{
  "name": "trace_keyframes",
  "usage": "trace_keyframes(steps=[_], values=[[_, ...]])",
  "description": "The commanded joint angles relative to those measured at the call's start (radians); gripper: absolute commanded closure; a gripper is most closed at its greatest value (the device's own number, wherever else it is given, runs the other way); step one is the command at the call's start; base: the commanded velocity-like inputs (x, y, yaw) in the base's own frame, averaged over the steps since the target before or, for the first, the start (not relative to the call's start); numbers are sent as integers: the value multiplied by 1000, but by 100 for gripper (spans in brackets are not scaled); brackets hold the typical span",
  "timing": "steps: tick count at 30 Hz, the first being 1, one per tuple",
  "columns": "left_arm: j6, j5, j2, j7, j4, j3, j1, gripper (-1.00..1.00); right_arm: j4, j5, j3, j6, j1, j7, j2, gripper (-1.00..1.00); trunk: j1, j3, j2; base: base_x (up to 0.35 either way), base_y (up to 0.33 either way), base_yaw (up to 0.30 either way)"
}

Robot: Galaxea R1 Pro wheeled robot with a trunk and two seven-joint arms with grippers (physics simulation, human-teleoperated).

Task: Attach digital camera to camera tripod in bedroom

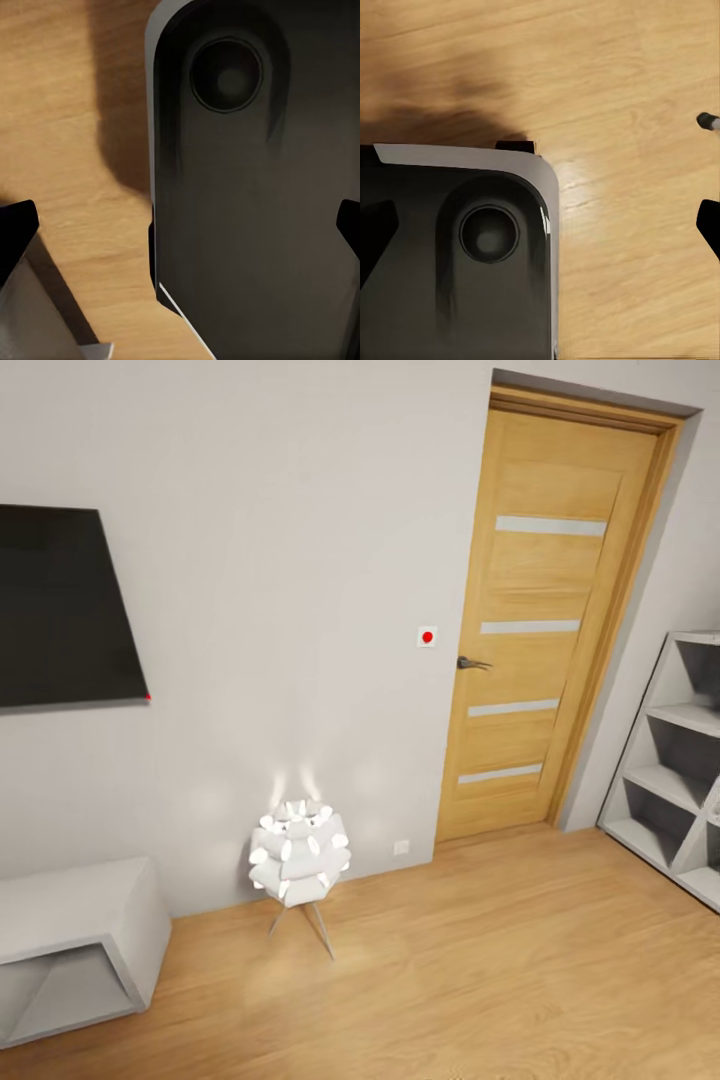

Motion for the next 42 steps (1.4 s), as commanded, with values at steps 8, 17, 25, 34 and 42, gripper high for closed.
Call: trace_keyframes(steps=[8, 17, 25, 34, 42], values=[[0, 1, 0, 0, -1, 0, 0, -100, -1, 0, 0, -2, 0, -1, 0, -100, 0, -1, 0, 0, 237, -142], [0, 1, 0, 0, -1, 0, 0, -100, -1, 0, 0, -2, 0, -1, 0, -100, 0, -1, 0, 0, 59, -20], [0, 1, 0, 0, -1, 0, 0, -100, -1, 0, 0, -2, 0, -1, 0, -100, 0, -1, 0, 0, 9, -135], [0, 1, 0, 1, -1, 0, 0, -100, -1, 0, 0, -3, 0, 0, 0, -100, 0, -1, 0, 0, 4, -273], [0, 1, 0, 1, -1, 0, 0, -100, -1, 0, 0, -3, 0, 0, 0, -100, 0, -1, 0, 0, 84, -222]])
